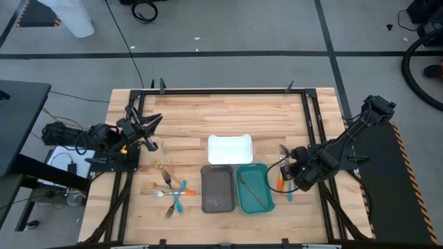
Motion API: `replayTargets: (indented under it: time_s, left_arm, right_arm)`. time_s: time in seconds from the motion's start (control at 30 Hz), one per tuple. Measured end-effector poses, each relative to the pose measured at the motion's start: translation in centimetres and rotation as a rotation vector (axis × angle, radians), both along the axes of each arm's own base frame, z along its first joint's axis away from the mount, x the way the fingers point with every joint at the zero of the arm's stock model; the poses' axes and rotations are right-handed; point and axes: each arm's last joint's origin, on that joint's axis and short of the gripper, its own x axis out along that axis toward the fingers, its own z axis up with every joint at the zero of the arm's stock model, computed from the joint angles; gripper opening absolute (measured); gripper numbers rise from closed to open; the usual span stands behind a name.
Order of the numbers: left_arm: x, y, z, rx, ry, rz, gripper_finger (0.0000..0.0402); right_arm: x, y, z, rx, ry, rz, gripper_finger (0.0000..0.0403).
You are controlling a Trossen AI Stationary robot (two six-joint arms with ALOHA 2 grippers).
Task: Sort silverware by color (type)
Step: Put the blue fork into the white bin
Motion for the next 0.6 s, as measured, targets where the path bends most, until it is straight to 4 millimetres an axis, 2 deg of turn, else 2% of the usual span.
replayTargets:
  time_s: [0.37, 0.6]
  left_arm:
    - [-0.1, 0.0, 0.2, -0.009, -0.020, -0.002, 0.0050]
    - [-0.1, 0.0, 0.2, 0.021, -0.002, 0.008, 0.0050]
  right_arm:
    - [0.7, -0.5, 0.3, -0.309, -0.133, 0.174, 0.0013]
    - [1.1, -1.3, 0.4, -0.395, -0.107, 0.231, 0.0013]
